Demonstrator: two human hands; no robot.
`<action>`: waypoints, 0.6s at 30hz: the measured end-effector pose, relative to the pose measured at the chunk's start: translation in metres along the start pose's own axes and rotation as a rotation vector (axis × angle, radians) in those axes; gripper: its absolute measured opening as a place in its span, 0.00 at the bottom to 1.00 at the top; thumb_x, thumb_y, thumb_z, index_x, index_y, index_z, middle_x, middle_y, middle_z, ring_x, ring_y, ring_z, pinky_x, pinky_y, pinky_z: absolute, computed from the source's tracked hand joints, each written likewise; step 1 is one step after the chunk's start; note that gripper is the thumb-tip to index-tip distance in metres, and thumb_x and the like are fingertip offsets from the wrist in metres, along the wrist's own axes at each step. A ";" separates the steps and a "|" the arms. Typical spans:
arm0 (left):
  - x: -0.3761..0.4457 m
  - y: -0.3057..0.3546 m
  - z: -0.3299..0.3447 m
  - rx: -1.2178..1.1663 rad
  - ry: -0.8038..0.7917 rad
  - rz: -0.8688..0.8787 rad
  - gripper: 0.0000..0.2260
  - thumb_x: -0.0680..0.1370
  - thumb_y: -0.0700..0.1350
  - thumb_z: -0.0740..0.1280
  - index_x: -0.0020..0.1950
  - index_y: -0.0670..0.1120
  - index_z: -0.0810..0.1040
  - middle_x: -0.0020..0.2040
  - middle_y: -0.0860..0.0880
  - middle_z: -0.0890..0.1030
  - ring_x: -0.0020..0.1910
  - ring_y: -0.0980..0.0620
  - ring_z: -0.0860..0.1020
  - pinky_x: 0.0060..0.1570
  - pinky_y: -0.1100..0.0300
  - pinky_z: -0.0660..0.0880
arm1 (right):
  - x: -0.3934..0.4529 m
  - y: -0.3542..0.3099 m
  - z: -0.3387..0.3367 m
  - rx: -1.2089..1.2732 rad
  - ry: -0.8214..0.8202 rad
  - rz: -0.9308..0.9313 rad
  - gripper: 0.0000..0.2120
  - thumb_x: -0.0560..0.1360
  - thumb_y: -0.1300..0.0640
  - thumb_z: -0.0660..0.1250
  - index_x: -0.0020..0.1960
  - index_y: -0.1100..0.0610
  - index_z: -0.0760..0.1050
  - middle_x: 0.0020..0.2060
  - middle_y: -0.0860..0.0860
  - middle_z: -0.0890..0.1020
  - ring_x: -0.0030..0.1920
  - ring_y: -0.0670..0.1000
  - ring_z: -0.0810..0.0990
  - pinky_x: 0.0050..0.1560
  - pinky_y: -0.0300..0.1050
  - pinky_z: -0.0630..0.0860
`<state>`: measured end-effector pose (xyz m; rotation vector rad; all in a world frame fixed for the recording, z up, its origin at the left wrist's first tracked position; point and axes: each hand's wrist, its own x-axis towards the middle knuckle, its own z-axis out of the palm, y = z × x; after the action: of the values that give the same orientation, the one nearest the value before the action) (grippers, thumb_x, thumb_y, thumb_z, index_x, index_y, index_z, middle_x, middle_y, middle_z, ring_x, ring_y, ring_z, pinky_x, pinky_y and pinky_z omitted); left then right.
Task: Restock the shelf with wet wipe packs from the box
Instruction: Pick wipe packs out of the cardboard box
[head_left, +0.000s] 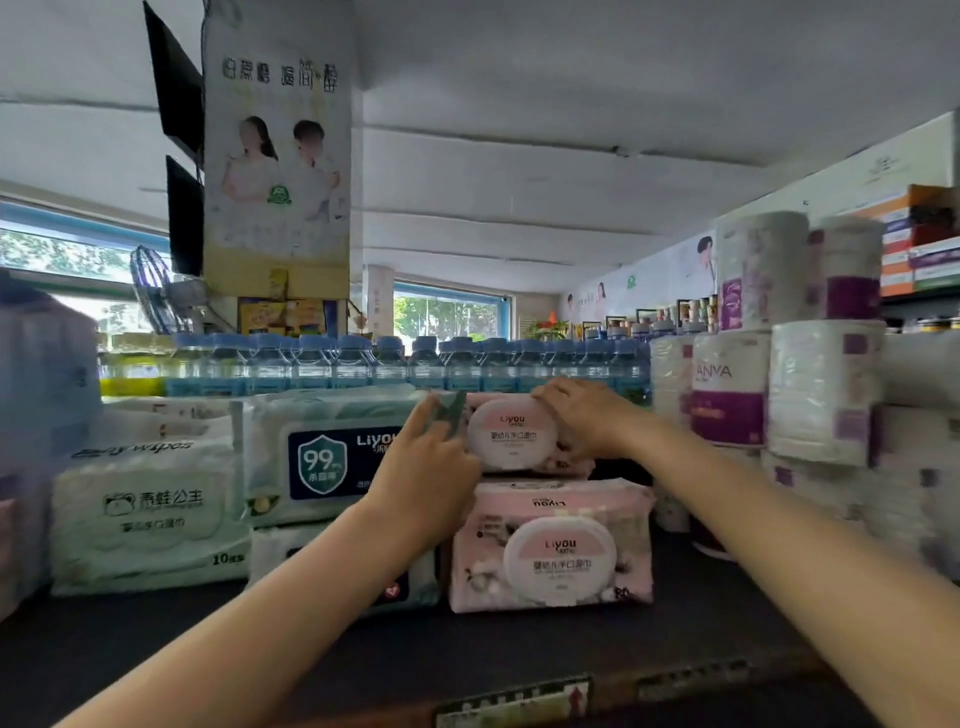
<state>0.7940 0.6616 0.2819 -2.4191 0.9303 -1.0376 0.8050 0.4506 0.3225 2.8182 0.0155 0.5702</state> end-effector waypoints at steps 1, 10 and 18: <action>-0.002 0.001 -0.002 -0.014 0.004 0.001 0.13 0.77 0.46 0.57 0.58 0.47 0.77 0.60 0.48 0.79 0.67 0.46 0.69 0.74 0.46 0.40 | -0.009 0.001 -0.003 0.027 0.007 0.042 0.42 0.69 0.53 0.73 0.74 0.54 0.52 0.73 0.53 0.59 0.72 0.55 0.61 0.72 0.51 0.59; -0.039 0.061 -0.044 -0.286 0.147 0.230 0.14 0.77 0.47 0.59 0.60 0.46 0.76 0.60 0.46 0.78 0.64 0.43 0.70 0.64 0.47 0.62 | -0.176 -0.029 -0.049 0.131 0.006 0.201 0.25 0.75 0.56 0.65 0.70 0.56 0.63 0.68 0.55 0.68 0.66 0.55 0.70 0.65 0.49 0.69; -0.143 0.253 -0.095 -0.624 0.168 0.828 0.12 0.78 0.46 0.58 0.57 0.44 0.75 0.56 0.44 0.79 0.57 0.42 0.75 0.48 0.54 0.68 | -0.490 -0.071 -0.025 0.230 -0.625 0.710 0.20 0.77 0.52 0.64 0.67 0.54 0.67 0.62 0.52 0.76 0.55 0.49 0.75 0.47 0.34 0.65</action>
<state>0.5404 0.5707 0.1368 -1.9647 2.3157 -0.6803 0.3462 0.4945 0.1398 3.0435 -1.1233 -0.2386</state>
